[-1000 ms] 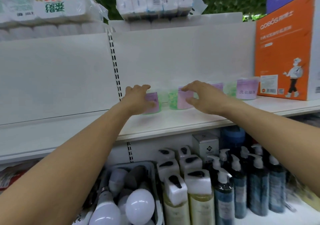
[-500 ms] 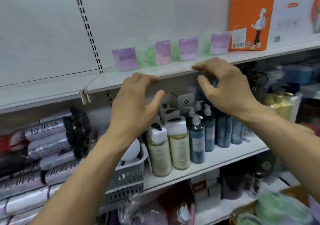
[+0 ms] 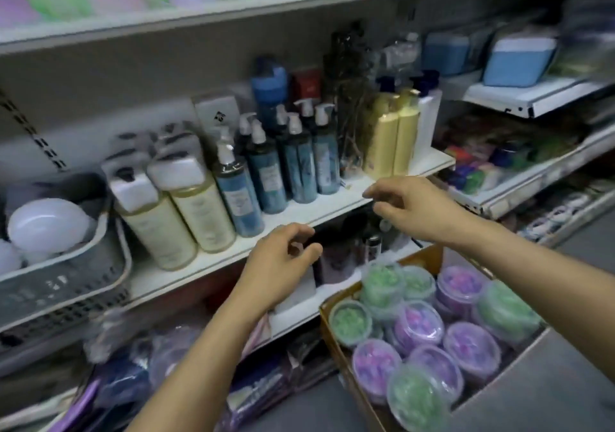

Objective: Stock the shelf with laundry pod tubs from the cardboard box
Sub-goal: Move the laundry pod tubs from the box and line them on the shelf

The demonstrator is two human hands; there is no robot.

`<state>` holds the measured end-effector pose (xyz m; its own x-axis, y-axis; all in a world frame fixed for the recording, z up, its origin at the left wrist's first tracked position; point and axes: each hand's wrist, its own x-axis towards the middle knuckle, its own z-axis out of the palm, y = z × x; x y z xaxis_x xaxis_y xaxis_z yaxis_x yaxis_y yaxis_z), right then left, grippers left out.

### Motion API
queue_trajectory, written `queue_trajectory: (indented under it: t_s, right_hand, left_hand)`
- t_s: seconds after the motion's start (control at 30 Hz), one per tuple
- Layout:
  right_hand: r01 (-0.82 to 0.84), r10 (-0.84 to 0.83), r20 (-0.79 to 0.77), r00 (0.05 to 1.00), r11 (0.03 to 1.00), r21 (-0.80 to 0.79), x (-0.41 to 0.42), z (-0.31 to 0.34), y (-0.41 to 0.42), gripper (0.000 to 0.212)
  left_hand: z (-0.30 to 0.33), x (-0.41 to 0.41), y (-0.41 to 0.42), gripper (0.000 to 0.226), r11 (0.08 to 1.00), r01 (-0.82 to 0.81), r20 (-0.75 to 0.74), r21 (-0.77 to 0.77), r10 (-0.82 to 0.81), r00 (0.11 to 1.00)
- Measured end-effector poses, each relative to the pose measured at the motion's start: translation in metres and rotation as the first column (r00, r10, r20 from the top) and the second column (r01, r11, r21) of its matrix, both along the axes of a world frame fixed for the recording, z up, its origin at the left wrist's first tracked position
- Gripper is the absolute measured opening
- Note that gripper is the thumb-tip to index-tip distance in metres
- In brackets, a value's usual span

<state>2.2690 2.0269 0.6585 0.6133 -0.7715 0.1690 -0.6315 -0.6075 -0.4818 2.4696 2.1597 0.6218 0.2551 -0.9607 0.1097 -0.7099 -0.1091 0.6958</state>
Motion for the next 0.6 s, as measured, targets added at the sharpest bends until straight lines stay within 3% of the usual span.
queue_trajectory:
  t_s: [0.17, 0.3, 0.43, 0.53, 0.6]
  right_hand:
    - [0.051, -0.025, -0.127, 0.992, 0.977, 0.205, -0.056, -0.094, -0.018, 0.021]
    - [0.072, 0.010, -0.212, 0.977, 0.925, 0.373, -0.087, -0.173, -0.016, 0.027]
    - [0.138, 0.079, -0.343, 0.936, 0.814, 0.564, -0.106, -0.239, 0.003, 0.029]
    - [0.163, 0.107, -0.342, 0.934, 0.724, 0.670, -0.113, -0.276, 0.015, 0.075]
    - [0.194, 0.116, -0.352, 0.929, 0.656, 0.729, -0.115, -0.294, 0.020, 0.078]
  left_hand:
    - [-0.088, -0.054, -0.010, 0.024, 0.962, 0.000, -0.219, 0.272, 0.061, 0.974]
    - [-0.156, -0.081, -0.013, 0.021, 0.907, -0.028, -0.416, 0.420, 0.220, 0.882]
    - [-0.214, -0.096, -0.022, 0.026, 0.800, -0.026, -0.463, 0.599, 0.373, 0.804]
    - [-0.235, -0.109, -0.051, 0.020, 0.746, -0.001, -0.515, 0.666, 0.461, 0.722]
    - [-0.246, -0.115, -0.081, 0.030, 0.754, -0.020, -0.540, 0.657, 0.489, 0.685]
